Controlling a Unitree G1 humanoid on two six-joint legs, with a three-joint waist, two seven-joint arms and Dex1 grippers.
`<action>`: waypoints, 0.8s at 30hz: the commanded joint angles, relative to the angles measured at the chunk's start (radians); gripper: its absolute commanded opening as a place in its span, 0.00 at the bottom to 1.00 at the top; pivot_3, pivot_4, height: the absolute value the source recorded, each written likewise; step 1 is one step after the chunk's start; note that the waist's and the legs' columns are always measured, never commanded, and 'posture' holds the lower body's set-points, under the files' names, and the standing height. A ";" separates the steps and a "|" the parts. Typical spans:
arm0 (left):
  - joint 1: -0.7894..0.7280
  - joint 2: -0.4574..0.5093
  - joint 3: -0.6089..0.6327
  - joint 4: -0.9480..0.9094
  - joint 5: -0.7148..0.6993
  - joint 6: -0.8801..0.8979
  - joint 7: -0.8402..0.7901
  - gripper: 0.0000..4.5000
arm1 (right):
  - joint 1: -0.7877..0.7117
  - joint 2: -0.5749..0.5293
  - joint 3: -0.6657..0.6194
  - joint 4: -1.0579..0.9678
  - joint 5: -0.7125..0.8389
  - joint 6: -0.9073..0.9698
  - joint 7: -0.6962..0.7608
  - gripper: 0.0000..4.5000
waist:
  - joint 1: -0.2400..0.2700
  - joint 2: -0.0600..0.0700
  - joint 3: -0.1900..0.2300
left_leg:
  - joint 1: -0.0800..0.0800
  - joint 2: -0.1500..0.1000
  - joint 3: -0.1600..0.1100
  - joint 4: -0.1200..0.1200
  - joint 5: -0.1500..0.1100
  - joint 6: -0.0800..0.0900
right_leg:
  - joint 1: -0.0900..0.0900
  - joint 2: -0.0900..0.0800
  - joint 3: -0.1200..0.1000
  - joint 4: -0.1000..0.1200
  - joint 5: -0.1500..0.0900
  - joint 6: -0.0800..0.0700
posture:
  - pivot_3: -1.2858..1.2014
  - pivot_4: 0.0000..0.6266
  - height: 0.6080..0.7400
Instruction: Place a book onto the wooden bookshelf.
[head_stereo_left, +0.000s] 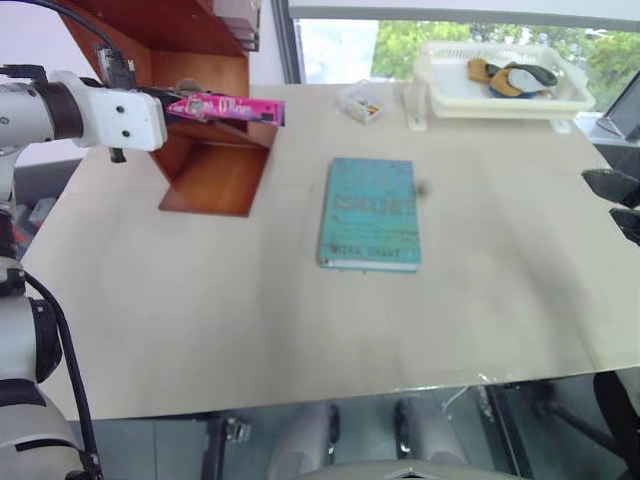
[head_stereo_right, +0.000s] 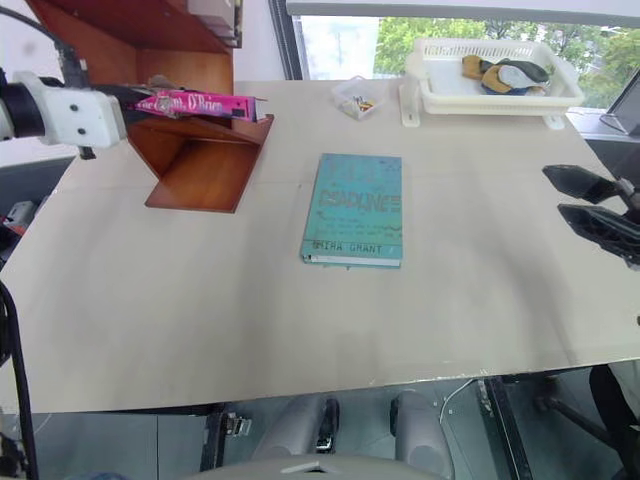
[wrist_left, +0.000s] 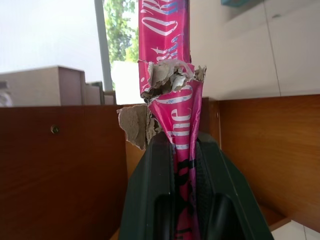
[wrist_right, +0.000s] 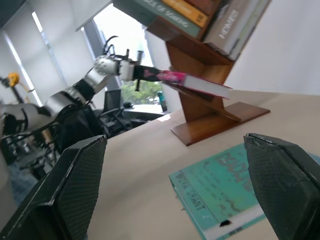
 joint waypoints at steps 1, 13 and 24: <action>-0.052 0.003 0.000 0.051 0.037 -0.034 0.050 0.03 | -0.047 -0.027 0.021 0.023 -0.011 -0.007 0.076 1.00 | -0.001 0.000 0.000 | 0.000 0.000 0.000 0.000 0.000 0.000 | 0.000 0.000 0.000 0.001 0.000 0.000 | 0.52 0.24 1.00; -0.115 0.021 0.003 0.162 0.069 -0.091 0.129 1.00 | -0.066 -0.035 0.044 0.082 -0.039 -0.041 0.083 1.00 | -0.001 0.000 0.000 | -0.001 0.000 0.000 0.000 0.000 0.000 | -0.001 0.000 0.000 0.001 0.000 0.000 | 0.52 0.24 1.00; -0.108 0.109 0.026 0.112 0.027 -0.041 0.071 1.00 | -0.047 -0.050 0.027 0.090 -0.033 -0.039 0.082 1.00 | -0.002 0.000 0.000 | -0.001 0.000 0.000 0.000 0.000 0.000 | -0.001 0.000 0.000 0.001 0.000 0.000 | 0.52 0.24 1.00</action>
